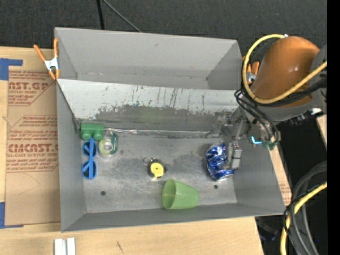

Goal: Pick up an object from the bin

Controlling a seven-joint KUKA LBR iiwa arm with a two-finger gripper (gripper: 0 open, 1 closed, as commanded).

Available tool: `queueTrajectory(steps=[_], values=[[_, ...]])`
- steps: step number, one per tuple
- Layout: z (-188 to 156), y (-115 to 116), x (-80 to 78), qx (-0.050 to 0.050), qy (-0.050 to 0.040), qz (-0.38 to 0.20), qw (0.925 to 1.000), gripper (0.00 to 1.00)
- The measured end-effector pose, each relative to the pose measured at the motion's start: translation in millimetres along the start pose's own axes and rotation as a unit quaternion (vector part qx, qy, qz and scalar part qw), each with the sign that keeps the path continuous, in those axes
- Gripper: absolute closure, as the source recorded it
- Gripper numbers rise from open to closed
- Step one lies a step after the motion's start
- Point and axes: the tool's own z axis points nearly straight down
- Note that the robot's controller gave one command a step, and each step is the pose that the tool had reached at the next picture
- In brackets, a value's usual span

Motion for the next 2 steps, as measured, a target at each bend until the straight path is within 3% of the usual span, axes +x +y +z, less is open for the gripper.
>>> queueTrajectory(steps=[1,2], values=[[153.3,-45.1,-16.0,-0.001,-0.0007,0.103,0.9947,0.00],[149.4,-44.8,-17.6,0.000,-0.0035,0.102,0.9948,1.00]])
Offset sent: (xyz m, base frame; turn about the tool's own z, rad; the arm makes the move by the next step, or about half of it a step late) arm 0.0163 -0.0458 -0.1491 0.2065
